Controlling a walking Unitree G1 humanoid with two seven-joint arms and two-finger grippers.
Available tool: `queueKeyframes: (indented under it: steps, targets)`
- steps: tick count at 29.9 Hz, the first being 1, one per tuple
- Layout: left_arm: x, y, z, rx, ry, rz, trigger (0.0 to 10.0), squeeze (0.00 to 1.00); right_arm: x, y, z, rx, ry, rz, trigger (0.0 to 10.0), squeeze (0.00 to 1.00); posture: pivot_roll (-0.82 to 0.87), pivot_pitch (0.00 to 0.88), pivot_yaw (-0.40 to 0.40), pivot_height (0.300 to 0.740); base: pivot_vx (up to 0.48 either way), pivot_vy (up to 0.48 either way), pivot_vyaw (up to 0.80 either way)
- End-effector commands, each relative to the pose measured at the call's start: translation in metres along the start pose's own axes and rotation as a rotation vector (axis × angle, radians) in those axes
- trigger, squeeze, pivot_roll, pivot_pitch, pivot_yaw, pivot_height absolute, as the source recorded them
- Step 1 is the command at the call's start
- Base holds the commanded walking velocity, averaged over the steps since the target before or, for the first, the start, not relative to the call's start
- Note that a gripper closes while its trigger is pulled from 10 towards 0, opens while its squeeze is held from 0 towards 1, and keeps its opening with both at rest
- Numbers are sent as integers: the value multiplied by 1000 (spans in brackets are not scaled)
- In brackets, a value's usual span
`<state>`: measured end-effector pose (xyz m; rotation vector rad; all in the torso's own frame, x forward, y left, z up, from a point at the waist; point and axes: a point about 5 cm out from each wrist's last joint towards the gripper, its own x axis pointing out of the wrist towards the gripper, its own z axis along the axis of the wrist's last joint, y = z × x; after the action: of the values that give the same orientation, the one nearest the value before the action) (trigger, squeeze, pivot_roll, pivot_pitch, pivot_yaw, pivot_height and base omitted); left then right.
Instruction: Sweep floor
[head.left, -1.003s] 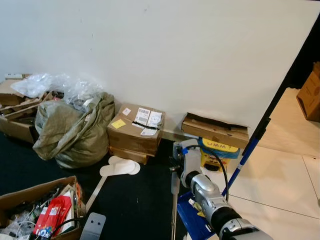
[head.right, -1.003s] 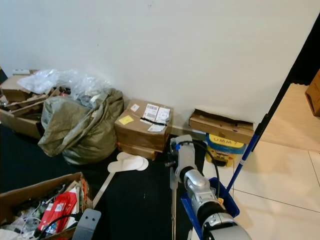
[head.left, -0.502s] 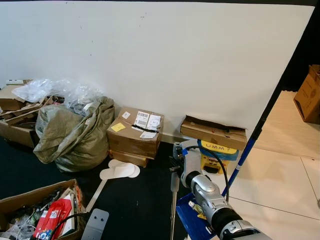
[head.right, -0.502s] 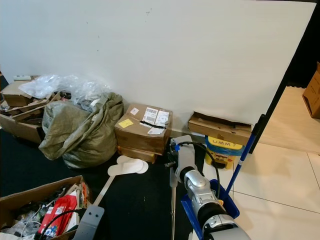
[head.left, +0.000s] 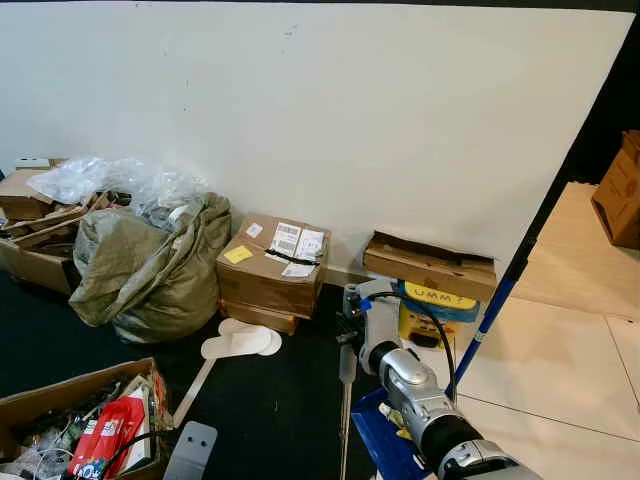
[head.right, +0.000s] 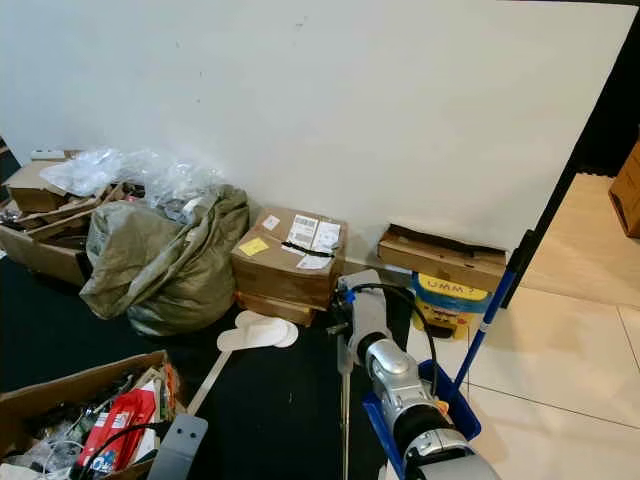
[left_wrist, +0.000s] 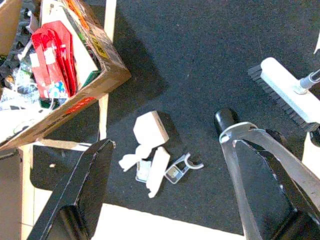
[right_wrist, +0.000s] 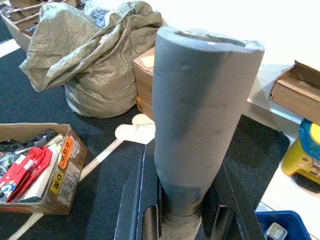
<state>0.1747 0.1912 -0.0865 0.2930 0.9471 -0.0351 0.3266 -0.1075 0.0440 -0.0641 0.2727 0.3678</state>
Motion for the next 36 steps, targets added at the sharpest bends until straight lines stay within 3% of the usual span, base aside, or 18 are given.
queueKeyframes:
  steps: [1, 36]
  targets:
    - [-1, -3, -8, 2, 30, -11, 10000, 0, 4, 1, 16, -49, -60, 10, 10000, 0, -73, 0, 15, 740, 0, 0, 0]
    - [-2, -6, -12, 6, 48, -23, 10000, 0, 4, -2, 20, -78, -72, 6, 10000, 0, -82, 0, 11, 740, -315, 0, 0]
